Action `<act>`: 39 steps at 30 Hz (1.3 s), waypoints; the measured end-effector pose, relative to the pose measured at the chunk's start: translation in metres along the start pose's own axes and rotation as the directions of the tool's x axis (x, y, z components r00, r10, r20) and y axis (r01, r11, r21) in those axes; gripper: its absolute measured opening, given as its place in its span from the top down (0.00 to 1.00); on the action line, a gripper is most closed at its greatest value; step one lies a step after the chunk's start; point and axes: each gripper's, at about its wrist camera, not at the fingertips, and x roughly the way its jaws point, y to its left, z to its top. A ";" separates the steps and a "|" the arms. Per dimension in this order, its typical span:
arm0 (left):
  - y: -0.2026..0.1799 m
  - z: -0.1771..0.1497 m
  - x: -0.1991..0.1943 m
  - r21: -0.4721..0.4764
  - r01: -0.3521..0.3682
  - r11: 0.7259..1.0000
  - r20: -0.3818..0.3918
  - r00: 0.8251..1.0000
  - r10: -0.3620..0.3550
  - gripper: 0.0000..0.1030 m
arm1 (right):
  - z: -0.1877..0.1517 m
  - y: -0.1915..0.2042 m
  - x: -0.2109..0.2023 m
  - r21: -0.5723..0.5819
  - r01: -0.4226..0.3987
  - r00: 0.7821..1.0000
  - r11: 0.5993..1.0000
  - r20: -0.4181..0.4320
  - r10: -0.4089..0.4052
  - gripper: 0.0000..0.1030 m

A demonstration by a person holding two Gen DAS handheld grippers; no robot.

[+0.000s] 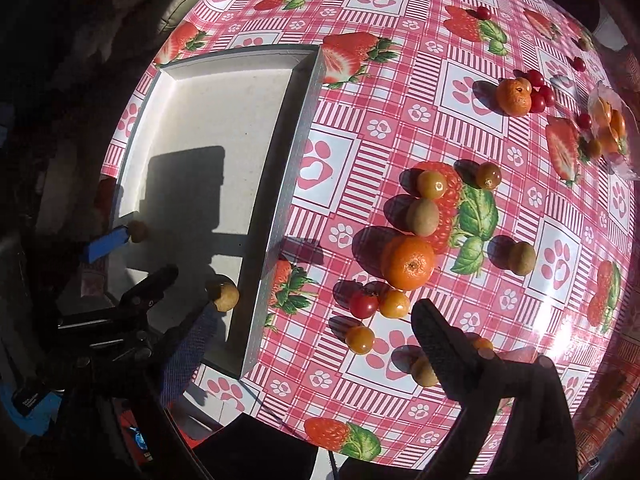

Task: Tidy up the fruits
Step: 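Move both open tools back from the tray to the fruits, then grasp a kiwi with the right tool while the left tool grasps a small brown fruit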

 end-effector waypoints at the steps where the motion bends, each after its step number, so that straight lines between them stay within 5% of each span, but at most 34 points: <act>1: -0.007 0.004 -0.004 0.010 0.015 1.000 0.004 1.000 -0.015 0.34 | -0.006 -0.011 -0.002 0.026 0.008 1.000 1.000 -0.003 -0.008 0.05; 8: -0.060 0.036 -0.018 0.082 0.108 0.991 0.006 0.994 -0.109 0.34 | -0.056 -0.097 -0.005 0.281 0.040 0.999 0.959 -0.038 -0.031 0.05; 9: -0.067 0.041 -0.017 0.085 0.120 0.989 0.001 0.993 -0.121 0.23 | -0.061 -0.106 -0.005 0.304 0.043 0.999 0.952 -0.040 -0.032 0.05; 11: -0.079 0.052 -0.018 0.080 0.139 0.987 0.016 0.990 -0.141 0.12 | -0.069 -0.118 -0.005 0.334 0.052 0.998 0.941 -0.037 -0.042 0.05; 17: -0.109 0.082 -0.013 0.092 0.143 0.985 0.013 0.989 -0.145 0.12 | -0.078 -0.138 -0.006 0.366 0.065 0.998 0.928 -0.044 -0.053 0.00; 37: -0.147 0.142 0.058 0.111 0.092 0.990 -0.053 0.995 -0.087 0.12 | -0.005 -0.174 0.017 0.309 0.080 0.996 0.948 0.002 -0.085 0.00; 39: -0.147 0.143 0.063 0.106 0.091 0.990 -0.067 0.994 -0.084 0.27 | 0.005 -0.176 0.022 0.292 0.085 0.996 0.953 0.007 -0.091 0.00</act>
